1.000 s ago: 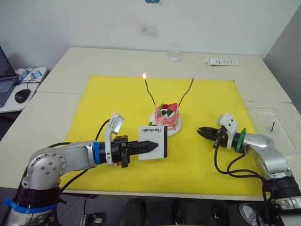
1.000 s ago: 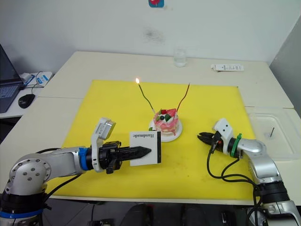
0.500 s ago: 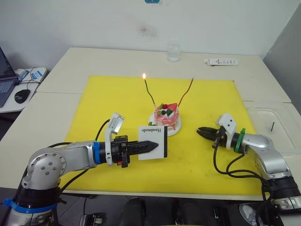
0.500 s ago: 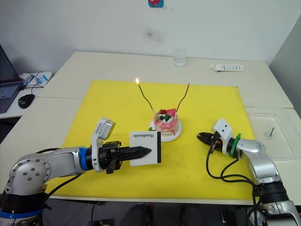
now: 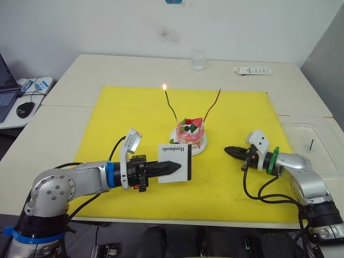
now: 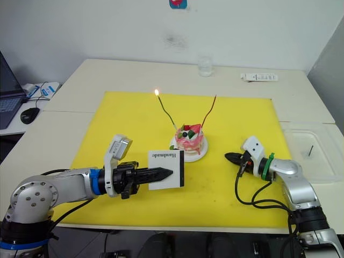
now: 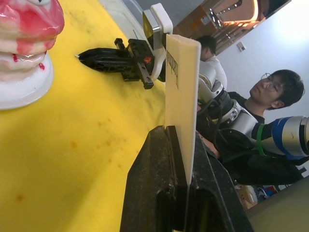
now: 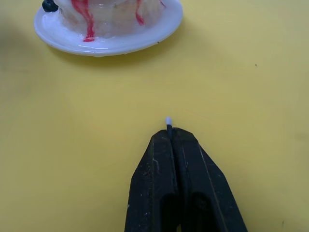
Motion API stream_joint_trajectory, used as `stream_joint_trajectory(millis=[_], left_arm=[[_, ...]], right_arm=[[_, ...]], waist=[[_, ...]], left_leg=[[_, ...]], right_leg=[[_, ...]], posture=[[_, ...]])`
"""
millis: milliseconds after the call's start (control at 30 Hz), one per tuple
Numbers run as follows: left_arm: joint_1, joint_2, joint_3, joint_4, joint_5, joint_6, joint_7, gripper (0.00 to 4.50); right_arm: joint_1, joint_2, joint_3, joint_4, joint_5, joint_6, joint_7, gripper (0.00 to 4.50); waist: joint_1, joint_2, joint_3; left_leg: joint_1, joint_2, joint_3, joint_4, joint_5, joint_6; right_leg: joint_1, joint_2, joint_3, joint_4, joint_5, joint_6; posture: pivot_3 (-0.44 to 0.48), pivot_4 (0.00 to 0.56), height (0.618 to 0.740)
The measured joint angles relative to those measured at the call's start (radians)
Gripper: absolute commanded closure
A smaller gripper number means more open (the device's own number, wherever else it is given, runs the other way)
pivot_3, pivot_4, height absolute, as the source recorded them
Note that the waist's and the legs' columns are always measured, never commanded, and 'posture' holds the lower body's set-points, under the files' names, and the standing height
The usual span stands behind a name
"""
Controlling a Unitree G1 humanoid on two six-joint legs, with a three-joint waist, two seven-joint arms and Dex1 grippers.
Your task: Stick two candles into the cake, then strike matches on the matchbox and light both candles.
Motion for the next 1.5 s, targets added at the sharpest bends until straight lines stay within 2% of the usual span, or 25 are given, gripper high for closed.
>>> stream_joint_trajectory(millis=[333, 433, 600, 767, 1200, 1500], left_arm=[[0.000, 0.002, 0.000, 0.000, 0.000, 0.000, -0.001, 4.50], [-0.001, 0.006, 0.000, 0.000, 0.000, 0.000, 0.000, 4.50], [-0.023, 0.008, 0.000, 0.022, -0.012, 0.005, 0.000, 4.50], [-0.066, -0.011, 0.000, 0.084, -0.038, 0.013, 0.025, 4.50], [-0.112, -0.042, -0.010, 0.114, -0.057, 0.022, 0.045, 4.50], [-0.116, -0.052, -0.015, 0.123, -0.052, 0.022, 0.066, 4.50]], right_arm=[[0.009, -0.020, -0.006, -0.046, 0.030, 0.044, 0.011, 4.48], [0.027, -0.057, -0.025, -0.180, 0.104, 0.139, 0.042, 4.48], [-0.010, -0.122, -0.113, -0.444, 0.330, 0.362, 0.046, 4.48], [-0.042, -0.139, -0.137, -0.563, 0.446, 0.491, 0.006, 4.48], [-0.107, -0.141, 0.000, -0.629, 0.335, 0.422, -0.044, 4.48], [-0.108, -0.144, 0.011, -0.631, 0.310, 0.350, -0.004, 4.48]], waist=[[0.000, 0.000, 0.000], [0.001, 0.000, 0.000], [0.001, 0.000, 0.000], [0.002, 0.000, 0.000], [0.001, 0.000, 0.000], [0.001, 0.000, 0.000]], left_leg=[[0.000, 0.000, 0.000, 0.000, 0.000, 0.000], [-0.001, 0.000, 0.000, 0.000, 0.000, 0.000], [-0.001, 0.000, -0.001, 0.000, -0.001, 0.002], [-0.001, -0.001, -0.001, 0.000, -0.002, 0.004], [-0.001, 0.000, -0.001, 0.000, -0.002, 0.003], [-0.001, 0.000, -0.001, 0.000, -0.002, 0.003]], right_leg=[[0.000, 0.000, 0.000, 0.000, 0.000, 0.000], [-0.001, 0.000, 0.000, 0.000, 0.000, 0.000], [0.000, 0.000, -0.001, 0.000, 0.000, 0.000], [0.000, 0.000, -0.001, 0.000, 0.000, 0.001], [-0.001, 0.000, 0.000, -0.001, 0.000, 0.001], [-0.001, 0.000, -0.001, -0.001, 0.000, 0.000]], posture=[[0.000, 0.150, 0.740], [0.000, 0.150, 0.740], [0.000, 0.150, 0.740], [0.000, 0.150, 0.740], [0.000, 0.150, 0.740], [0.000, 0.150, 0.740]])
